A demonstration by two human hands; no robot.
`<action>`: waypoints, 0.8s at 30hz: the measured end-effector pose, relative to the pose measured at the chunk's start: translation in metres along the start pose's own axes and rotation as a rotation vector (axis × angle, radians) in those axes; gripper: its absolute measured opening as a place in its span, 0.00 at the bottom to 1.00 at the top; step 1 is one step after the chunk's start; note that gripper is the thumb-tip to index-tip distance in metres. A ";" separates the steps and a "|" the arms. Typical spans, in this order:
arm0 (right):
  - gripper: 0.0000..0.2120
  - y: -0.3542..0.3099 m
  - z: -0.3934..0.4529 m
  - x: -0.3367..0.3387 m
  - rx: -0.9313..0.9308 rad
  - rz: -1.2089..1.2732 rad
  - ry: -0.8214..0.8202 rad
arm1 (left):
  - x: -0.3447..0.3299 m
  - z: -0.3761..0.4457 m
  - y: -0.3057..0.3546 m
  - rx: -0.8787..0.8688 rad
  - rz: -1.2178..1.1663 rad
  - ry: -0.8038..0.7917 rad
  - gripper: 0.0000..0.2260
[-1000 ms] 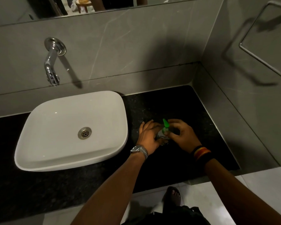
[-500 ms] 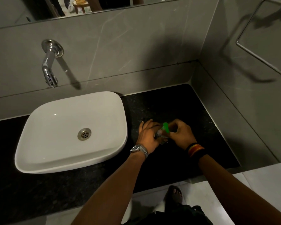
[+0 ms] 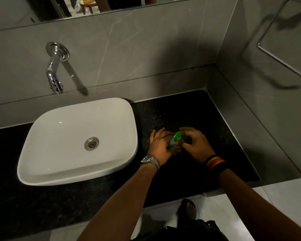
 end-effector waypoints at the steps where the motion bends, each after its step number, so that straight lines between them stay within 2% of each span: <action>1: 0.22 0.000 0.000 0.001 -0.005 -0.018 0.009 | 0.001 0.000 0.000 -0.002 -0.005 0.003 0.26; 4: 0.24 0.005 0.004 0.003 -0.097 -0.062 0.073 | 0.002 -0.001 0.002 -0.007 -0.026 0.002 0.25; 7: 0.27 0.003 0.006 -0.003 -0.071 -0.031 0.009 | 0.003 0.000 0.004 -0.012 -0.017 -0.007 0.24; 10: 0.20 -0.003 0.005 -0.003 0.018 -0.065 0.005 | 0.003 0.000 0.005 -0.002 -0.011 -0.017 0.25; 15: 0.17 -0.009 0.000 0.002 0.053 -0.256 0.144 | 0.004 -0.001 0.005 -0.003 -0.015 0.028 0.23; 18: 0.17 -0.009 -0.002 0.001 0.022 -0.296 0.126 | 0.003 -0.001 0.005 -0.017 -0.005 0.024 0.22; 21: 0.23 -0.019 0.001 0.008 0.019 -0.157 0.057 | 0.003 0.002 0.003 -0.019 0.010 0.001 0.23; 22: 0.24 -0.027 0.003 0.011 0.054 -0.127 0.033 | 0.004 0.003 0.002 -0.015 0.009 -0.007 0.23; 24: 0.20 -0.046 0.007 0.020 0.152 -0.214 -0.004 | 0.005 0.005 0.002 -0.002 0.003 -0.027 0.23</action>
Point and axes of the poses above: each hand's wrist, its own z-axis towards the middle knuckle, its own x-axis out of the back of the hand, y = z × x, the point moved 9 cm from there along z, towards the middle knuckle, and after that the axes turned 3 degrees about -z, right-handed, at the moved point
